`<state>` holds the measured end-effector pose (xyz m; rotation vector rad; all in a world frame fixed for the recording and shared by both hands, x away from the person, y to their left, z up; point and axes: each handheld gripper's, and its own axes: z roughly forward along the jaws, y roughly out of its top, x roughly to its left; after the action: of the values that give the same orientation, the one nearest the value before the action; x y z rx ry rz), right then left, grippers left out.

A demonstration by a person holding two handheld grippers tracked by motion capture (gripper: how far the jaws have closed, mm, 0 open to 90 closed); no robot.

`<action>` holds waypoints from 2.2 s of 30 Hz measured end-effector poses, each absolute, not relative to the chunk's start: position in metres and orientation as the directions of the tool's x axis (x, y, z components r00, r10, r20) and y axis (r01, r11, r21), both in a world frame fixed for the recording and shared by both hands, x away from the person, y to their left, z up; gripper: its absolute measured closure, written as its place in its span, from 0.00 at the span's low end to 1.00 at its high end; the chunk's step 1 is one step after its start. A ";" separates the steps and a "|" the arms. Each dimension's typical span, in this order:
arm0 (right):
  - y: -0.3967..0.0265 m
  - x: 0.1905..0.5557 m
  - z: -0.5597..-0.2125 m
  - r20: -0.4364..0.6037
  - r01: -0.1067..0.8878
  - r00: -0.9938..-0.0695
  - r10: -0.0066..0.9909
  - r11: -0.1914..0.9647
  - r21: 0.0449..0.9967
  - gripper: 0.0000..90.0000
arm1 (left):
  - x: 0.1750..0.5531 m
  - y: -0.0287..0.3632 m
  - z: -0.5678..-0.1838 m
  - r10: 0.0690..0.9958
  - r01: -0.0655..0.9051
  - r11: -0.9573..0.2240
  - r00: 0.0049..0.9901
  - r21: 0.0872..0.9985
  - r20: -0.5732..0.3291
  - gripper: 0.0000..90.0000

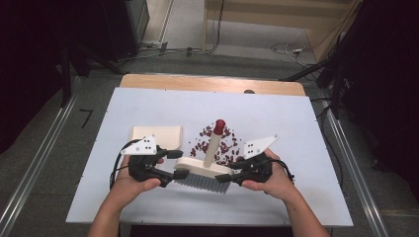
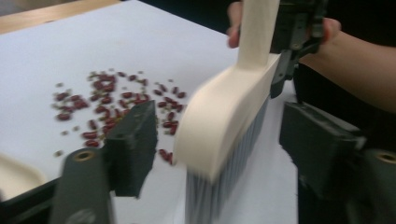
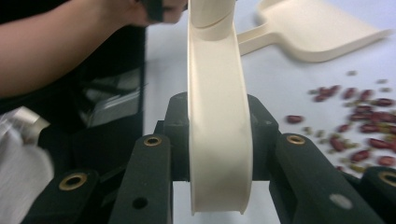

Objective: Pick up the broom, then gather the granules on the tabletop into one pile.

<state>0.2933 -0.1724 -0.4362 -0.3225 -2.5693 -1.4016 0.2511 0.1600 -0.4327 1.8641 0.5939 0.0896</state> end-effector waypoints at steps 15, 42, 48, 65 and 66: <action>-0.216 0.319 -0.423 0.150 0.421 -0.764 0.628 0.308 0.853 0.74 | 0.254 0.190 -0.439 0.639 0.387 -0.077 0.727 0.919 -0.253 0.00; -0.242 0.346 -0.447 0.016 0.520 -0.469 0.883 0.261 0.813 0.74 | 0.254 0.207 -0.448 0.765 0.368 -0.116 0.626 0.923 -0.153 0.00; -0.238 0.349 -0.454 -0.022 0.532 -0.449 0.893 0.287 0.797 0.74 | 0.255 0.207 -0.449 0.768 0.371 -0.121 0.622 0.921 -0.150 0.00; -0.201 0.333 -0.465 -0.108 0.473 -0.518 0.848 0.389 0.790 0.74 | 0.257 0.202 -0.451 0.762 0.381 -0.140 0.631 0.914 -0.146 0.00; -0.199 0.332 -0.464 -0.107 0.472 -0.525 0.844 0.393 0.789 0.74 | 0.257 0.202 -0.451 0.761 0.381 -0.142 0.632 0.914 -0.146 0.00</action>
<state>0.3322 -0.1991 -0.4641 -1.5687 -3.0082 -1.3749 0.2572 0.2023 -0.4507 1.7539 0.9306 0.4309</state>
